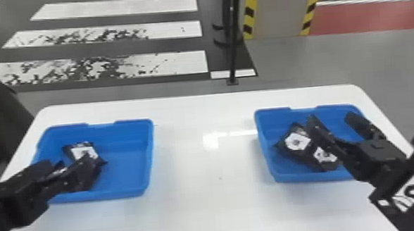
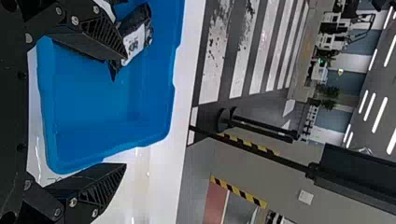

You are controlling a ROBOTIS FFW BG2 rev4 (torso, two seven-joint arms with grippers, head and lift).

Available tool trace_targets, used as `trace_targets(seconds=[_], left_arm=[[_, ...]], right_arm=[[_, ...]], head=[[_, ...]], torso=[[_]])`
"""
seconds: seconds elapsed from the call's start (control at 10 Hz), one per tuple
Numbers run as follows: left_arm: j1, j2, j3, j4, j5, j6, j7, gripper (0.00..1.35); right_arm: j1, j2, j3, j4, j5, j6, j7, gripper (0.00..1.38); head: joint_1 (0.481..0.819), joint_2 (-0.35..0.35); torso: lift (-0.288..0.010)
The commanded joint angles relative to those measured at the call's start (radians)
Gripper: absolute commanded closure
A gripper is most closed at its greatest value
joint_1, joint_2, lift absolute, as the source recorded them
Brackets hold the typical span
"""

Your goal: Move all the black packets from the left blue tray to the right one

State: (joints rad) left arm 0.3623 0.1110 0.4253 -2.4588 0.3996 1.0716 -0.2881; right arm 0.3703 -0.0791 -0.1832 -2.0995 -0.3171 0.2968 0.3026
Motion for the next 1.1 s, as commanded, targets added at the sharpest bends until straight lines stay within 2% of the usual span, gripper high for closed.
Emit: trace_targets(seconds=[0.0,0.1,0.3,0.6,1.0], left_arm=[[-0.031,0.001,0.009,0.025,-0.025,0.033,0.023,0.23],[-0.068,0.006,0.009,0.070,-0.033,0.033,0.038,0.23],[-0.161,0.018,0.009,0.175,-0.047,0.062,0.053,0.23],[-0.267,0.026,-0.005,0.293,-0.063,0.114,0.102,0.23],[-0.431,0.044,-0.048,0.504,-0.075,0.141,0.127,0.23]], right_arm=[[0.037,-0.005,0.054,-0.062,-0.052,0.000,0.015,0.17],[0.057,-0.005,0.074,-0.093,-0.086,0.020,0.026,0.17],[0.069,-0.005,0.095,-0.113,-0.124,0.049,0.049,0.17],[0.071,-0.005,0.099,-0.093,-0.155,0.086,0.064,0.17],[0.071,-0.005,0.101,-0.076,-0.179,0.120,0.075,0.17]], head=[[0.695,0.029],[0.695,0.096],[0.695,0.184],[0.695,0.230],[0.695,0.239]], torso=[[-0.140],[-0.140],[-0.140],[-0.140],[-0.140]])
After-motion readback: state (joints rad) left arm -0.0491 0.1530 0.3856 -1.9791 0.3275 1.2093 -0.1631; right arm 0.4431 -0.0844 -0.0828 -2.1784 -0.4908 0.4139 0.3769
